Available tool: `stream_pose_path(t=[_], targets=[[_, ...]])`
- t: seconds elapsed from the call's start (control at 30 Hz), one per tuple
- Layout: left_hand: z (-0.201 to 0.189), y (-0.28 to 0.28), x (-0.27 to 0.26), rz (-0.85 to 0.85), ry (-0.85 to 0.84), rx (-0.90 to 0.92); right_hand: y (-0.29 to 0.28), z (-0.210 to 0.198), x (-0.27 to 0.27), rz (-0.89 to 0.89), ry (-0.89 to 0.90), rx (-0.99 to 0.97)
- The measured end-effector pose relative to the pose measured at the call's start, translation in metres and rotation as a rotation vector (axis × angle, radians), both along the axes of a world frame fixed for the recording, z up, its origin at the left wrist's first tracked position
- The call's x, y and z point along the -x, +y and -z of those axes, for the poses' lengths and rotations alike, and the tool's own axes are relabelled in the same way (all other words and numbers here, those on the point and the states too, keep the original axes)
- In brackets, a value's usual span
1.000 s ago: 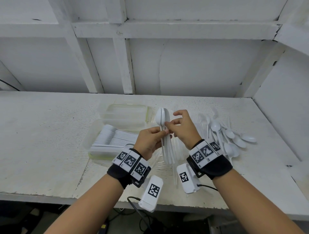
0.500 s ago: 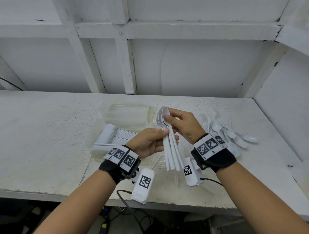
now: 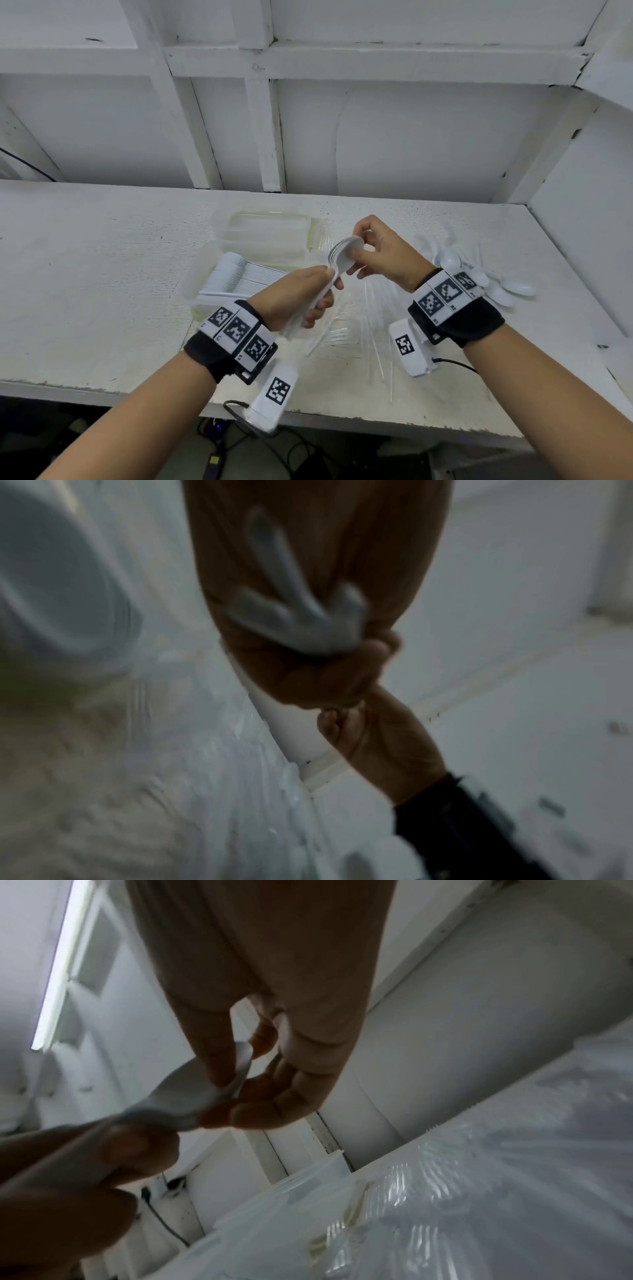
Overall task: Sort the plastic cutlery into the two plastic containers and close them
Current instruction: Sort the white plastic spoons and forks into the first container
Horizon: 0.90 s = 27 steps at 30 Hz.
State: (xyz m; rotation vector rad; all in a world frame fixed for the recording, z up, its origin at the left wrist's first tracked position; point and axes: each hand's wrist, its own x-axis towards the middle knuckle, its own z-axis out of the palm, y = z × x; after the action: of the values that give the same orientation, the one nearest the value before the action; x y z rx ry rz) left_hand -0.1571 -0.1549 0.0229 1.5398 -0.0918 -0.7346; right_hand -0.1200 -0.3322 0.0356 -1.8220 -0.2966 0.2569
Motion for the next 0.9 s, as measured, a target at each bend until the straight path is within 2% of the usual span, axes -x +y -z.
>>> stream_pose_path(t=[0.13,0.2,0.23,0.4,0.47,0.57,0.63,0.8,0.9], targets=[[-0.001,0.019,-0.007,0.148,-0.434,-0.607,0.001,0.001,0.006,-0.190,-0.179,0.423],[-0.003,0.027,-0.010,0.274,-0.576,-0.786,0.006,0.002,0.011,-0.303,-0.325,0.549],[-0.003,0.030,-0.011,0.314,-0.586,-0.812,0.010,0.002,0.014,-0.346,-0.375,0.582],[-0.010,0.041,-0.009,0.327,-0.524,-0.688,0.028,0.005,0.020,-0.414,-0.399,0.741],[-0.012,0.044,-0.008,0.309,-0.483,-0.617,0.031,0.007,0.020,-0.457,-0.404,0.748],[-0.012,0.053,-0.006,0.297,-0.369,-0.495,0.031,0.006,0.020,-0.482,-0.418,0.724],[-0.013,0.059,-0.006,0.304,-0.324,-0.467,0.031,0.005,0.019,-0.478,-0.366,0.668],[-0.012,0.069,-0.011,0.312,-0.302,-0.474,0.037,0.008,0.019,-0.466,-0.256,0.552],[-0.013,0.072,-0.016,0.289,-0.325,-0.466,0.043,0.009,0.018,-0.411,-0.084,0.442]])
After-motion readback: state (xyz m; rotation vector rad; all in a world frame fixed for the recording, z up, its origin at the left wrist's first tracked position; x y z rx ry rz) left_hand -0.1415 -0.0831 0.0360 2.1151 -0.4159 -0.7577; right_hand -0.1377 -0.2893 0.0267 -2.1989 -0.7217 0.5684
